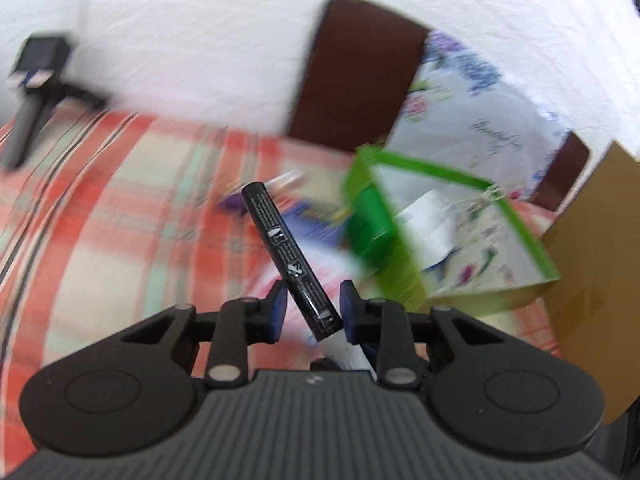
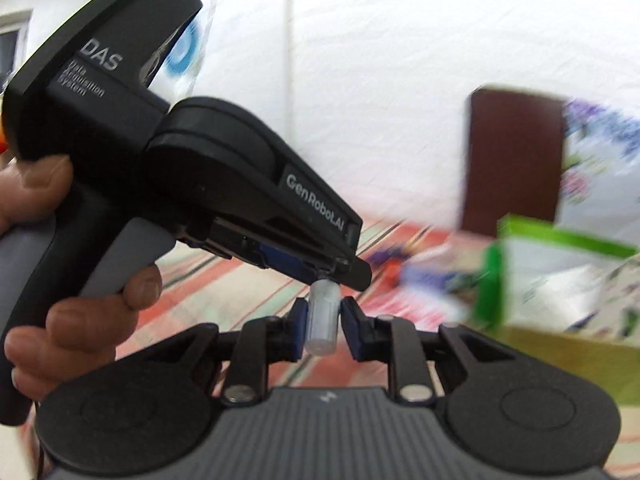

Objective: Organize objects
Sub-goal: 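Drop the white-capped marker into the green box with the left gripper, then grasp the clear plastic bag of red-printed packets with the left gripper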

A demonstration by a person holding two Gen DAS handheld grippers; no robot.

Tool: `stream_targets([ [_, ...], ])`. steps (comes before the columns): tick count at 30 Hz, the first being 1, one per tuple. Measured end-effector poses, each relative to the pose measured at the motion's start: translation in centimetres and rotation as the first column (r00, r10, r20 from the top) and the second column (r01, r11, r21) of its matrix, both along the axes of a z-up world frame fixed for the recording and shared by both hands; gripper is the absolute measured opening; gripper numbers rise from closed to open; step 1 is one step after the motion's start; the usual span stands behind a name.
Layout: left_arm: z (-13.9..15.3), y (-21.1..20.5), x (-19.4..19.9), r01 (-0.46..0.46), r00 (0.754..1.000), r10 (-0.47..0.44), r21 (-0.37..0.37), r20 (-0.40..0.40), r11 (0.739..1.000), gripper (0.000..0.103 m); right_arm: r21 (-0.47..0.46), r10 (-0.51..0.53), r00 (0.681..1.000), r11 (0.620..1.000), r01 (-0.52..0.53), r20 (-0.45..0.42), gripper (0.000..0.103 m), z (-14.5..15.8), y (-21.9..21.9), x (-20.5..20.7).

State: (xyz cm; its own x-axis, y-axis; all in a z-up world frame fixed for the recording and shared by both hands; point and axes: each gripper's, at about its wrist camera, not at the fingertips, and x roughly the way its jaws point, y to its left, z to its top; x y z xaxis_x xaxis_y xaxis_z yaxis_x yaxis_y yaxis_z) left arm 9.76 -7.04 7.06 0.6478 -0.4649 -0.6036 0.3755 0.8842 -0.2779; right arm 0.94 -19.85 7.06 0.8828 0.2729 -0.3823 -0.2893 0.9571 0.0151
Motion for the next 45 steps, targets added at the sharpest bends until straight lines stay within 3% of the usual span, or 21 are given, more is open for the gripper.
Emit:
stream_targets([
  [4,1.3,-5.3,1.1,0.099,0.993,-0.102,0.042,0.063,0.994,0.029,0.028,-0.121,0.991,0.992,0.119,0.051,0.02,0.8,-3.7,0.6],
  [8,1.2,-10.2,2.4,0.171,0.981,-0.177,0.078,0.084,0.982,0.028,0.098,-0.232,0.972,0.969,0.228,0.038,0.02,0.7,-7.9,2.0],
  [12,0.4,-13.4,4.0,0.193,0.978,-0.201,0.11,0.063,0.975,0.027,0.121,-0.292,0.956,0.95,0.288,0.014,0.02,-0.4,-10.5,3.9],
  [16,-0.9,-14.8,5.0,0.159,0.981,-0.178,0.2,0.08,0.967,0.028,0.115,-0.332,0.943,0.936,0.333,-0.024,0.031,-1.7,-11.8,4.9],
  [24,-0.8,-12.8,3.8,0.133,0.984,-0.153,0.202,0.088,0.97,0.029,0.156,-0.361,0.932,0.92,0.358,-0.012,0.032,-2.4,-12.2,2.6],
  [27,-0.1,-12.3,2.3,0.088,0.982,-0.126,0.252,0.141,0.964,0.029,0.163,-0.364,0.931,0.919,0.36,-0.008,0.033,-2.3,-12.1,1.5],
  [31,0.2,-10.6,1.5,0.038,0.986,-0.08,0.273,0.145,0.961,0.029,0.162,-0.351,0.936,0.924,0.346,0.0,0.033,-1.6,-11.3,0.4],
  [40,-0.5,-4.9,1.1,-0.085,0.989,0.046,0.28,0.143,0.956,0.032,0.125,-0.255,0.967,0.96,0.252,0.011,0.037,-0.7,-7.1,-0.6],
  [45,-2.1,0.3,2.0,-0.172,0.985,0.16,0.235,0.067,0.957,0.032,0.083,-0.163,0.986,0.983,0.166,-0.037,0.039,-1.5,-3.9,-0.3],
])
